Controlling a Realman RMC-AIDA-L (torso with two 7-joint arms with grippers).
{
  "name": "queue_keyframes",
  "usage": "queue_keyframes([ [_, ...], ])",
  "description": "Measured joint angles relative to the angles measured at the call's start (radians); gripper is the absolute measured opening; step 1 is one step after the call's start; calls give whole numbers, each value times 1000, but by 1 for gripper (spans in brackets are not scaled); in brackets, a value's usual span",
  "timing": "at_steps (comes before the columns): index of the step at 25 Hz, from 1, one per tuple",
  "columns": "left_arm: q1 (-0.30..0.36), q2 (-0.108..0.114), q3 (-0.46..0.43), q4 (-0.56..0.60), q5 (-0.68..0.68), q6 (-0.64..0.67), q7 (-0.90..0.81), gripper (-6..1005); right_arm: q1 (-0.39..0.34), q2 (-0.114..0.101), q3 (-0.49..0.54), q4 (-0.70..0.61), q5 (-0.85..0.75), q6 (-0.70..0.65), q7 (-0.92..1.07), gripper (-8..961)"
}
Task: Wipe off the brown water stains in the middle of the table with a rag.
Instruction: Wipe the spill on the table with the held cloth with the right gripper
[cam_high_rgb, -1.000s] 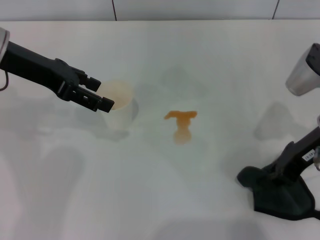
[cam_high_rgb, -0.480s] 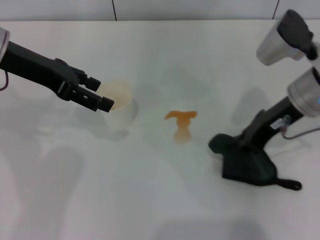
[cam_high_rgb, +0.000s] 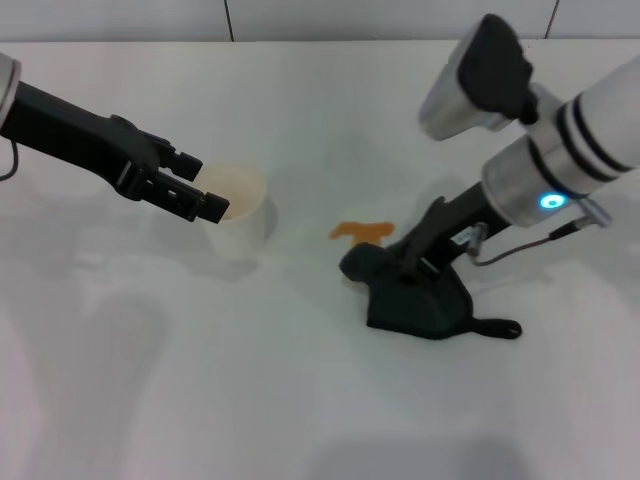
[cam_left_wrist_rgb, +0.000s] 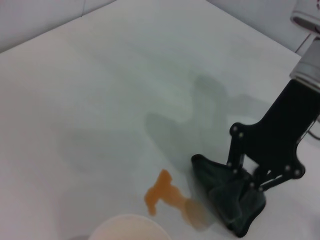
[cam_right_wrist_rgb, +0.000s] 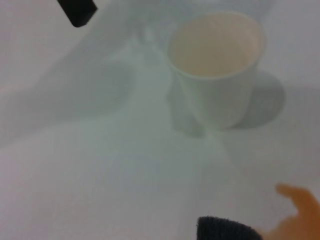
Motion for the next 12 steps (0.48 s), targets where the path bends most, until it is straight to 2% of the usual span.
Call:
queue_keyframes([
  [5,0,-2,0,0,0,-1,0,894,4,3,-130,-3,8,164,0,97],
  [12,-2,-2,0,1,0,-1,-1,894,14,5,-249,-14,9,328,0,97],
])
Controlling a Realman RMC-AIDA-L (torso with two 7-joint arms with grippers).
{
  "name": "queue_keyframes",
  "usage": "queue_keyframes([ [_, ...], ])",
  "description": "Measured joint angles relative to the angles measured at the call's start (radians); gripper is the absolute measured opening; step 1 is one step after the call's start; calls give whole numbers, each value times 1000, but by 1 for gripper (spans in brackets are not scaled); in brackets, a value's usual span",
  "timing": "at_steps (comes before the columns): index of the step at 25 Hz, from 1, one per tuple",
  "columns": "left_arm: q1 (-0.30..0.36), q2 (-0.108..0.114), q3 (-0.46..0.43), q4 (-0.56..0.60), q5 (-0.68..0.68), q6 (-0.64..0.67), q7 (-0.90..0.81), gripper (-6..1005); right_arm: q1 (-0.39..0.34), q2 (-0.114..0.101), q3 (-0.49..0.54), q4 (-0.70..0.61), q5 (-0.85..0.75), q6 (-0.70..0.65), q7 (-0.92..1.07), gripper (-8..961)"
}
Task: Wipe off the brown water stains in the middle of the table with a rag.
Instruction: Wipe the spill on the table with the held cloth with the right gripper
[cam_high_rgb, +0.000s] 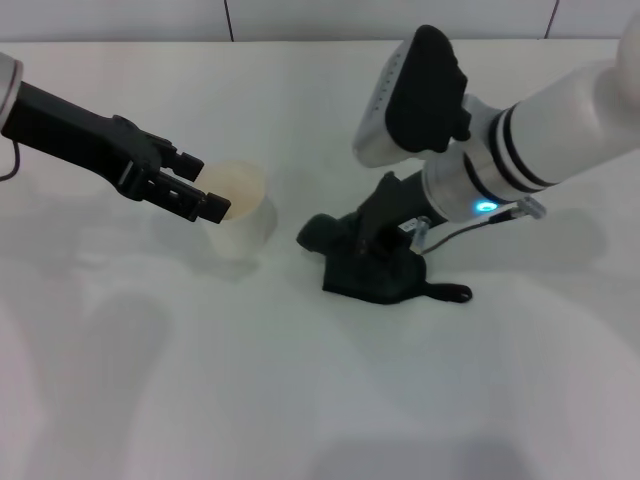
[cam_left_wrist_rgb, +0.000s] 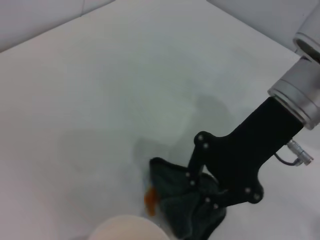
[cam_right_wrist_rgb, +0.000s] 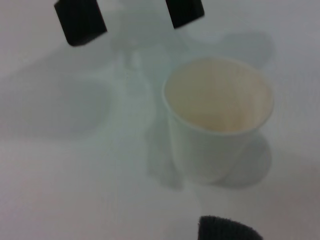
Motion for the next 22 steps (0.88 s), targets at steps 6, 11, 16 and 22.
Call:
queue_keyframes([
  [6,-2,0,0,3,0,-2,-1,894,-5,0,-92,0,-8,177,0,97],
  [11,-2,0,0,4,0,-3,-2,894,-9,-2,-109,25,-16,283,0,97],
  [16,-2,0,0,4,1,-3,-2,894,-10,-6,-94,96,-43,383,-1,98],
  [22,-4,-1,0,3,1,-3,-2,894,-26,-6,-50,116,-94,387,0,98],
])
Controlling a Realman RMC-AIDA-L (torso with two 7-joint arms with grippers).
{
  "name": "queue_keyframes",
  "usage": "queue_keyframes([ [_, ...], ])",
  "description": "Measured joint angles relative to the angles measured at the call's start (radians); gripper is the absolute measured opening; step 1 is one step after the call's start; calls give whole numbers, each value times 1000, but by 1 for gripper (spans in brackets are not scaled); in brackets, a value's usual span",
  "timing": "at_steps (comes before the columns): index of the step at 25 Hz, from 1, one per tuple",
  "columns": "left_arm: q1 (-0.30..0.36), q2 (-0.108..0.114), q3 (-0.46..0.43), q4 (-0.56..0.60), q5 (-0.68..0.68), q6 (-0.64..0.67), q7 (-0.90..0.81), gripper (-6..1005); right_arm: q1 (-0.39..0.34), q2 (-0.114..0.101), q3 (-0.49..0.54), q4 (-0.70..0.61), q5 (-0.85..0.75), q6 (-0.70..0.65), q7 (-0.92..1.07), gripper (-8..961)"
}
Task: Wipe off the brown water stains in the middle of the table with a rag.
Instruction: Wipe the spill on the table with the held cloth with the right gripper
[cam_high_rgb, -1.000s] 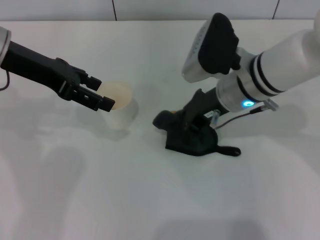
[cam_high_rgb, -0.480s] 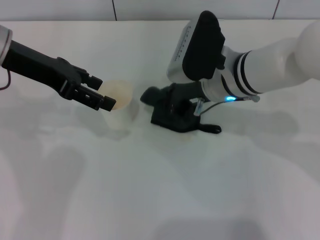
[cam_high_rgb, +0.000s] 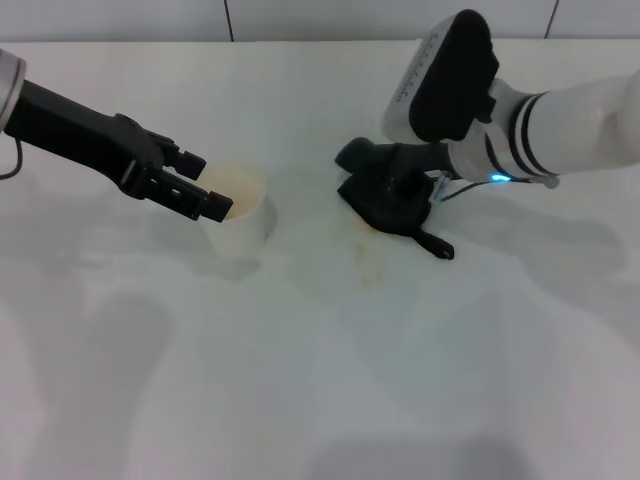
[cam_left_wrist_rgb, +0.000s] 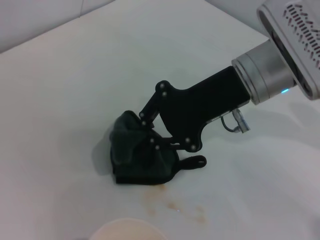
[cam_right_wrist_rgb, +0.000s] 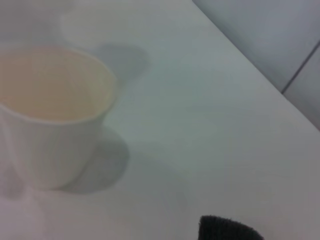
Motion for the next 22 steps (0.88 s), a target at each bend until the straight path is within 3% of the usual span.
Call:
queue_keyframes([
  [4,1,0,0,-2,0,0,0,895,-8,-2,22,-20,-1,-60,0,98],
  [8,1,-1,0,-3,0,-1,0,895,-21,-3,19,-87,-1,-208,-1,98],
  [16,1,0,0,-4,0,-13,1,895,-112,-4,19,-311,-62,-455,0,98],
  [22,2,2,0,-3,0,-24,3,895,-104,-4,52,-329,-72,-628,1,99],
])
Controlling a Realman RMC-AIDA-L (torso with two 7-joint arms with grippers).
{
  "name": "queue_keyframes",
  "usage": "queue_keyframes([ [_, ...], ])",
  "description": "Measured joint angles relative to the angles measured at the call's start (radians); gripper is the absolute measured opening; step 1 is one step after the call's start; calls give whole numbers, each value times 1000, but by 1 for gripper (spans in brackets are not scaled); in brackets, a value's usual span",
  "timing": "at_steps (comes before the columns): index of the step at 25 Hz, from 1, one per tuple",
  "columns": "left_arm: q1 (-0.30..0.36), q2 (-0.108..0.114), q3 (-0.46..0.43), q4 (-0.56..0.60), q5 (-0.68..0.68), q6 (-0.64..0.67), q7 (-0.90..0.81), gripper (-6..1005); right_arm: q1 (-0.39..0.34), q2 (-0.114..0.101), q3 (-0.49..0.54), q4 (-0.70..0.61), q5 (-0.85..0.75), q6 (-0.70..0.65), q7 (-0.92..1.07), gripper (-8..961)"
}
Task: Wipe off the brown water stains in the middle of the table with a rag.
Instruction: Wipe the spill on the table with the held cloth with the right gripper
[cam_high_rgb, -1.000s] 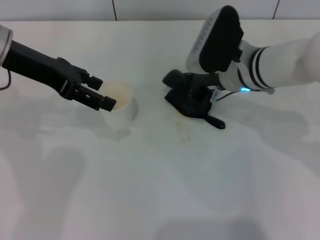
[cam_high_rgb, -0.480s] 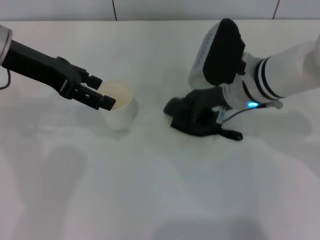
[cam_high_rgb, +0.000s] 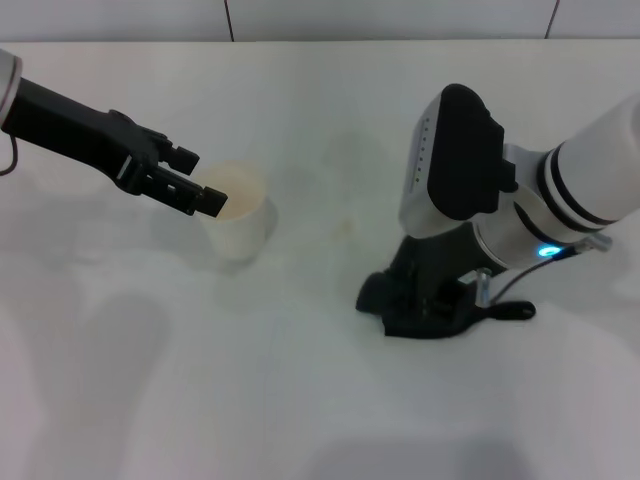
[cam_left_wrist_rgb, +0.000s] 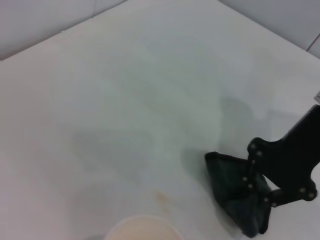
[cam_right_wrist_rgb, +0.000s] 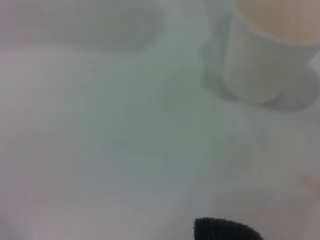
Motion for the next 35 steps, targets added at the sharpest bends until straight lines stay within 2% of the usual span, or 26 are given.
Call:
queue_keyframes([
  [3,-3,0,0,4,0,-4,1,895,3,1,5,0,-3,-9,0,99],
  [7,-6,0,0,6,0,-11,1,894,-1,5,-4,1,-2,75,0,99],
  [11,-7,0,0,7,1,-13,1,894,-8,7,-42,11,1,229,0,99],
  [18,-8,-2,0,7,2,-14,2,894,-1,8,-186,96,-10,551,-5,99],
  [26,-9,-3,0,7,0,-14,1,894,-1,9,-233,198,-18,808,-4,99],
  [32,-9,-3,0,7,0,-14,1,895,-17,9,-268,221,-16,904,-4,100],
  [35,-9,-3,0,7,0,-14,1,895,-18,7,-260,217,-13,868,-3,100],
])
